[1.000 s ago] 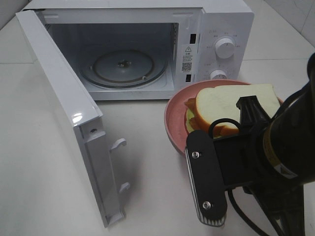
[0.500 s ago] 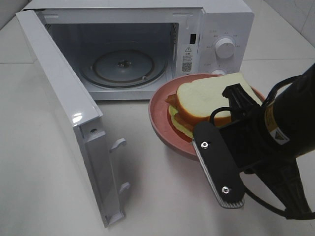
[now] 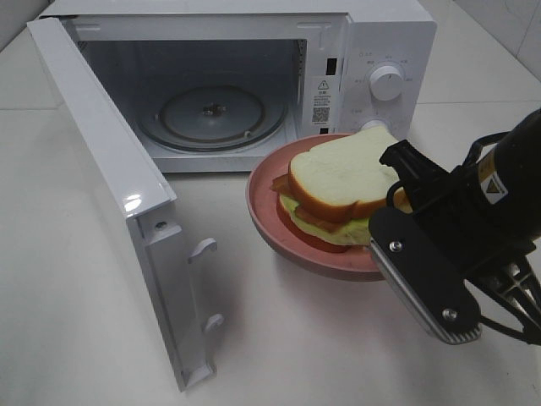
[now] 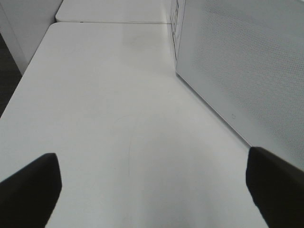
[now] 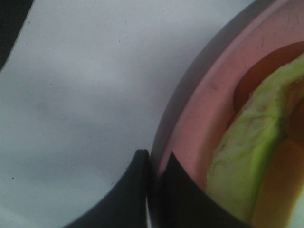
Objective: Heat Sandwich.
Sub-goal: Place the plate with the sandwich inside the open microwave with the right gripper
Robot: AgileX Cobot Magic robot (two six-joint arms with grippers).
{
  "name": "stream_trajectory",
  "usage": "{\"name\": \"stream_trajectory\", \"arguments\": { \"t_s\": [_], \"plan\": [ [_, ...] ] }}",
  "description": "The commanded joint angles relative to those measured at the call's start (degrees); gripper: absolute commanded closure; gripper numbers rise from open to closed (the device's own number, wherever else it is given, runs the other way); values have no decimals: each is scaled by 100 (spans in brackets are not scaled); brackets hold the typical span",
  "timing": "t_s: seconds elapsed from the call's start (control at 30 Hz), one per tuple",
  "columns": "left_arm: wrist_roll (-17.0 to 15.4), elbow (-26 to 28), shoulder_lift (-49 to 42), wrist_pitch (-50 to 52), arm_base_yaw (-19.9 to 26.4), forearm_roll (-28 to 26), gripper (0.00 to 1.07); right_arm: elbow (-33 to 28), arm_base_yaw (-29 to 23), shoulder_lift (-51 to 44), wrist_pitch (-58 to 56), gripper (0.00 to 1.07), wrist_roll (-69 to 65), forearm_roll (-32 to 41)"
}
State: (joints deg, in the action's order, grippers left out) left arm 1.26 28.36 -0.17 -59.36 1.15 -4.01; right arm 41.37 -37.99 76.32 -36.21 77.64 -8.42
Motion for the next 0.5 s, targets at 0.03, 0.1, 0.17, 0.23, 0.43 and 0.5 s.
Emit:
{"name": "stream_trajectory", "arguments": {
  "t_s": [0.03, 0.1, 0.17, 0.23, 0.43, 0.5],
  "plan": [
    [-23, -11, -126, 46, 17, -11, 5, 0, 189, -29, 195, 107, 630, 212],
    [-23, -11, -126, 46, 17, -11, 5, 0, 309, -29, 264, 107, 877, 275],
    [-23, -11, -126, 46, 17, -11, 5, 6, 510, -29, 304, 107, 1163, 309],
    [-23, -11, -126, 46, 17, -11, 5, 11, 567, -29, 309, 107, 1238, 344],
    [-23, -11, -126, 46, 17, -11, 5, 11, 670, -29, 315, 107, 1501, 659],
    [-23, -11, -126, 46, 17, -11, 5, 11, 659, -29, 292, 107, 1587, 808]
  ]
}}
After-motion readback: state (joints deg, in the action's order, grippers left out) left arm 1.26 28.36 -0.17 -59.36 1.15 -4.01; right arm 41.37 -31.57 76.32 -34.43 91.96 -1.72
